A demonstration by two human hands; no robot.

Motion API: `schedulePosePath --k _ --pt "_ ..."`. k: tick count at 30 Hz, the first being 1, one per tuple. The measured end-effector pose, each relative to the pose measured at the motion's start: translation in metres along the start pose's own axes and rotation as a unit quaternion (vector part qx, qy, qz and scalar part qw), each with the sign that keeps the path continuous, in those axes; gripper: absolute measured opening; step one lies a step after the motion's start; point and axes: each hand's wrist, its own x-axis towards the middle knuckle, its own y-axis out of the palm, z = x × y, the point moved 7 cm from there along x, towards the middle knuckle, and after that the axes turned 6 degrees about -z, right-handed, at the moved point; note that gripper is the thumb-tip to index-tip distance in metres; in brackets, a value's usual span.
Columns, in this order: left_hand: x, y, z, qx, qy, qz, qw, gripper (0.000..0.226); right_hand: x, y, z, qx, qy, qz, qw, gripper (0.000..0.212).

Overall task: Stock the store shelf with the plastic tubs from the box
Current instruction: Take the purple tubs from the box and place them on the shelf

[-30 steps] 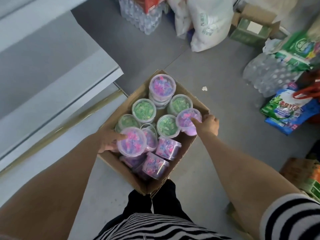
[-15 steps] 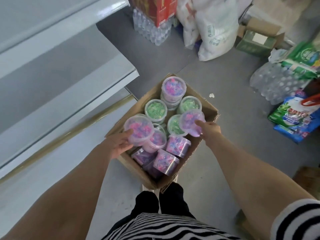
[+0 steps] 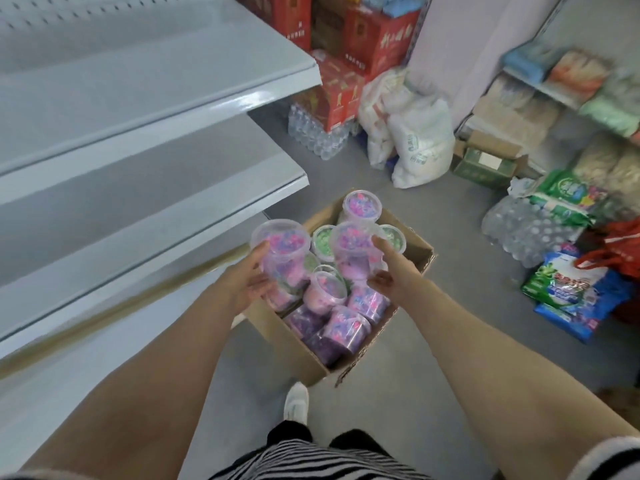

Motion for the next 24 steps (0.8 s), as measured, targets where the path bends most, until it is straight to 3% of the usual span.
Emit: schedulePosePath --k 4,7,13,16,24 --pt "-0.060 -0.032 -0.017 -0.049 0.064 0.020 0.997 0.057 -0.068 0.032 0.007 -0.001 -0.047 0.106 0.993 0.072" --pt "-0.112 -0.071 -0.025 -0.087 0.102 -0.011 0.991 0.047 -0.119 0.055 -0.001 0.004 -0.068 0.168 0.983 0.057" --pt "-0.206 -0.172 -0.034 -0.140 0.173 -0.078 0.972 0.066 -0.209 0.125 -0.025 -0.041 -0.109 0.258 0.959 0.054" --pt "-0.256 -0.235 -0.036 -0.170 0.205 -0.108 0.958 0.064 -0.265 0.174 -0.045 -0.061 -0.105 0.319 0.940 0.065" --pt "-0.336 -0.403 -0.055 -0.214 0.277 -0.198 0.916 0.072 -0.386 0.308 -0.092 -0.122 -0.132 0.400 0.899 0.054"
